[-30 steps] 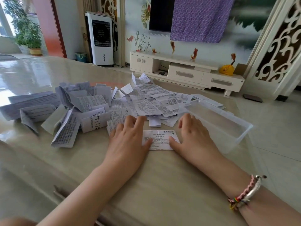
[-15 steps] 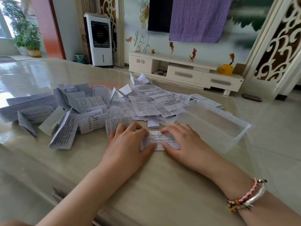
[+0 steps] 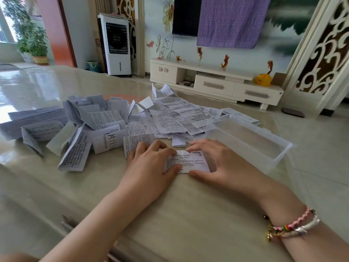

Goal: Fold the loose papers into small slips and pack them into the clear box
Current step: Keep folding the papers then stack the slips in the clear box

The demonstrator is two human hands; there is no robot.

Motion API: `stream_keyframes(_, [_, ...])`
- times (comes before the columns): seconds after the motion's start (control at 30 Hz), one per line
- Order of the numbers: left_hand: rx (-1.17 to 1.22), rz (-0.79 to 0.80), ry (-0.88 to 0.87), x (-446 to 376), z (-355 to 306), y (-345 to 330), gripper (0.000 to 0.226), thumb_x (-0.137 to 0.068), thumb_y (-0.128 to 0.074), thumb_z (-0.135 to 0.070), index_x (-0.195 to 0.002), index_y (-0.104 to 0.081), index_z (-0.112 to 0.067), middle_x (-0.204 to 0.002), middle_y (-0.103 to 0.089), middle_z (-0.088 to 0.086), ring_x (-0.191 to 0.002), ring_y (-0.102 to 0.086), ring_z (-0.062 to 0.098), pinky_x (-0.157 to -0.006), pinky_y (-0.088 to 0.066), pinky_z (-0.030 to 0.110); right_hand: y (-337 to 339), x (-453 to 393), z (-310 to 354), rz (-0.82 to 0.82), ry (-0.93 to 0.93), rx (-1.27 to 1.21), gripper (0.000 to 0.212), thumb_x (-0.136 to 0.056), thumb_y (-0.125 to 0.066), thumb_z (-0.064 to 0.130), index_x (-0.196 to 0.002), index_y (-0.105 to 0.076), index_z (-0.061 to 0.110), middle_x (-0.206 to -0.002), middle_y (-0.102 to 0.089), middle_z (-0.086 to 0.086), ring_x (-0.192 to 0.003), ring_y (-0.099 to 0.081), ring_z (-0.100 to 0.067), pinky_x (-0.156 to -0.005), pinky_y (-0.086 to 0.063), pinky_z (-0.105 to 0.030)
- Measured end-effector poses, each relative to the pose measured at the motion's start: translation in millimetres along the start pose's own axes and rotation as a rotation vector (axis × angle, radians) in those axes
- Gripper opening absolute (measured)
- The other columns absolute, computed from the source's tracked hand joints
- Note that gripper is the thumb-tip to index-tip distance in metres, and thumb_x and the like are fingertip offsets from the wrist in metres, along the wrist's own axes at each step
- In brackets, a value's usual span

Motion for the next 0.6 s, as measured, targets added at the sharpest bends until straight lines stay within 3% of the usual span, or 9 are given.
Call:
stream_keyframes(0.17, [0.002,0.002,0.006,-0.2,0.5,0.1,0.041,-0.091,-0.045,-0.059,-0.129,-0.050,-0.045,-0.127,-0.040,-0.023,-0.109,-0.031,0.015,-0.099,-0.028,0.034,8.3,2.3,1.8,-0.026,0.074,0.073,0.042,-0.081,-0.072,0.039,-0.121,-0.060,0.032,-0.137,-0.049,0.018,-0.128,-0.039,0.003,-0.110,-0.031,-0.024])
stream_keyframes(0.3, [0.002,0.002,0.007,-0.3,0.3,-0.4,0.040,-0.091,-0.045,-0.058,-0.129,-0.050,-0.045,-0.126,-0.040,-0.024,-0.109,-0.030,0.015,-0.097,-0.027,0.033,9.4,5.4,13.0,-0.078,0.153,0.192,0.035,-0.079,-0.061,0.030,-0.114,-0.062,0.031,-0.132,-0.054,0.014,-0.128,-0.043,-0.002,-0.107,-0.035,-0.029])
stream_keyframes(0.47, [0.025,0.006,-0.009,-1.1,0.7,-1.8,0.038,-0.091,-0.047,-0.055,-0.129,-0.052,-0.048,-0.128,-0.040,-0.025,-0.108,-0.029,0.015,-0.100,-0.027,0.035,13.6,1.6,18.2,-0.193,0.194,0.280,0.032,-0.071,-0.066,0.007,-0.098,-0.065,0.023,-0.111,-0.065,0.009,-0.112,-0.056,-0.012,-0.097,-0.044,-0.036])
stream_keyframes(0.6, [0.069,0.038,-0.057,-0.2,-0.5,-3.6,0.032,-0.091,-0.048,-0.054,-0.123,-0.052,-0.057,-0.130,-0.038,-0.030,-0.099,-0.023,0.010,-0.105,-0.028,0.036,13.7,-0.2,11.0,-0.208,0.105,0.076,0.025,-0.072,-0.065,0.005,-0.087,-0.065,0.024,-0.093,-0.065,0.014,-0.099,-0.058,-0.008,-0.093,-0.044,-0.036])
Point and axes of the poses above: each hand's wrist, its own x-axis away from the middle knuckle, its own y-axis out of the back of the hand, z = x × y, the point moved 6 cm from there along -x, towards the middle knuckle
